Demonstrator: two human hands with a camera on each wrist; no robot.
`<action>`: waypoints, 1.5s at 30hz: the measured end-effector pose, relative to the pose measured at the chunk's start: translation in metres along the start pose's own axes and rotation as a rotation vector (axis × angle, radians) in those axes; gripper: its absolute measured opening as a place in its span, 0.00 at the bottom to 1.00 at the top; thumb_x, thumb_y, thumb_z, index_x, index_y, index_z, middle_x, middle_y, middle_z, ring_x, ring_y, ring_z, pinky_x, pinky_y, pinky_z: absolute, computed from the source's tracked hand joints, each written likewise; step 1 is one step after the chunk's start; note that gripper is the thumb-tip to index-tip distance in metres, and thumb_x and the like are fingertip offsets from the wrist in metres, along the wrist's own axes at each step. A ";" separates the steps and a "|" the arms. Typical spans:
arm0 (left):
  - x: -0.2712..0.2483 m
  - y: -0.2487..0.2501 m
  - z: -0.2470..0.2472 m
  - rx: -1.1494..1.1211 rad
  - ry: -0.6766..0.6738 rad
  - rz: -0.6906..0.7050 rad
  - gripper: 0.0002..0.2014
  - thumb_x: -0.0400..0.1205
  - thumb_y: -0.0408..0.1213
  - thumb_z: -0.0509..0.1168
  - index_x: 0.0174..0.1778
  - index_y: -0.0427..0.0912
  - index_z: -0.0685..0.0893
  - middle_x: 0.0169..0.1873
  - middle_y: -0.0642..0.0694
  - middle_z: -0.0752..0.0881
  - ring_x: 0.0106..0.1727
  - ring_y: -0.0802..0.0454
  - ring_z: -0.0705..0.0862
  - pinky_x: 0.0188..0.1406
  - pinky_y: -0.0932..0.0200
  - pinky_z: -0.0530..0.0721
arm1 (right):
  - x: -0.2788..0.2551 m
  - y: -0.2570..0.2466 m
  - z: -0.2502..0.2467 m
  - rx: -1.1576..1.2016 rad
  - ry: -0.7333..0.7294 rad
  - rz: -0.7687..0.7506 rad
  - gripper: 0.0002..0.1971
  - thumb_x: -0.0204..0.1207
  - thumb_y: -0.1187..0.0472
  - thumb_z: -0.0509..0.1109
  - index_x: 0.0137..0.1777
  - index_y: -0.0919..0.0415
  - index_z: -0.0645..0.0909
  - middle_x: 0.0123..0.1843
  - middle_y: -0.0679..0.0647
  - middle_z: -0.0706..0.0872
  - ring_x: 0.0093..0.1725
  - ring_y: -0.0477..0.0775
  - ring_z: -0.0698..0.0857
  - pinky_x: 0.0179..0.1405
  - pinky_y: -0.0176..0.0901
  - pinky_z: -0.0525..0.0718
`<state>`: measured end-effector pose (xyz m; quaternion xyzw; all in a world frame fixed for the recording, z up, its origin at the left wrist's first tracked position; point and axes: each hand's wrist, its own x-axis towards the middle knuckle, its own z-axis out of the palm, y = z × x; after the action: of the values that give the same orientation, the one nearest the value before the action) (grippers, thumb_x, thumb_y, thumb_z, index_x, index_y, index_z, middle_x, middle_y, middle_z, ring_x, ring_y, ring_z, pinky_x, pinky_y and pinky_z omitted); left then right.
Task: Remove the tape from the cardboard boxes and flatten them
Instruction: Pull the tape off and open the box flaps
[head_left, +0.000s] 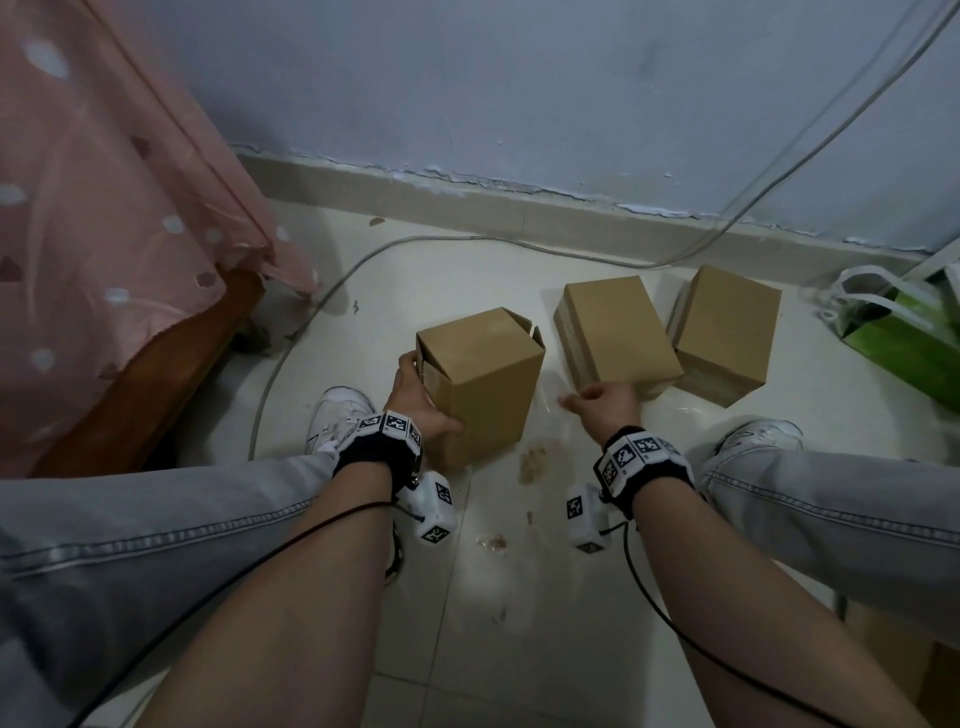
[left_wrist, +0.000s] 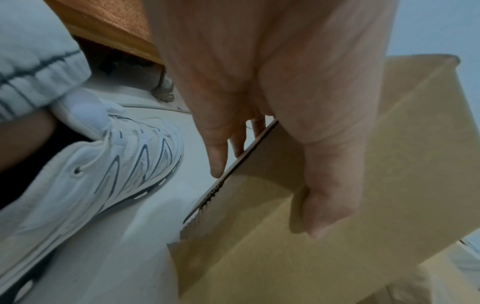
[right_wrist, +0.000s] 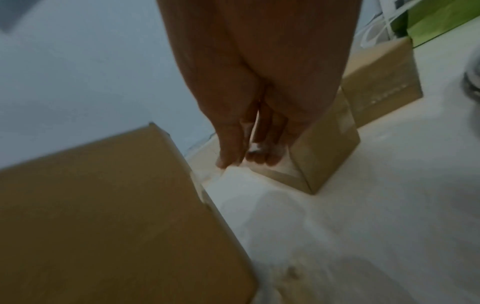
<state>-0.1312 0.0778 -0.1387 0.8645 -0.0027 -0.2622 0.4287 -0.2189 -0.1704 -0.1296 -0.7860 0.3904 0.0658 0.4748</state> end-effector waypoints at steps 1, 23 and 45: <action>0.001 -0.001 0.001 -0.005 0.001 -0.002 0.61 0.55 0.38 0.84 0.79 0.51 0.51 0.69 0.42 0.73 0.68 0.42 0.77 0.66 0.42 0.82 | 0.001 0.007 0.005 0.002 -0.019 0.020 0.14 0.73 0.51 0.79 0.50 0.62 0.91 0.56 0.58 0.90 0.60 0.57 0.86 0.64 0.50 0.81; 0.012 -0.010 0.006 -0.062 0.035 0.043 0.62 0.54 0.40 0.85 0.80 0.48 0.52 0.72 0.44 0.71 0.72 0.43 0.74 0.71 0.42 0.78 | 0.000 0.044 0.075 -0.447 -0.147 -0.037 0.12 0.79 0.61 0.68 0.47 0.69 0.89 0.57 0.64 0.86 0.58 0.64 0.85 0.60 0.45 0.82; 0.014 -0.012 0.009 -0.055 0.061 0.043 0.60 0.57 0.36 0.87 0.78 0.45 0.53 0.72 0.45 0.71 0.72 0.45 0.73 0.72 0.44 0.77 | 0.005 0.051 0.079 -0.498 -0.212 -0.009 0.10 0.78 0.63 0.65 0.46 0.69 0.86 0.45 0.62 0.87 0.48 0.61 0.86 0.45 0.42 0.82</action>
<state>-0.1258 0.0759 -0.1585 0.8598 -0.0008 -0.2265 0.4576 -0.2288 -0.1232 -0.2100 -0.8691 0.3068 0.2395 0.3054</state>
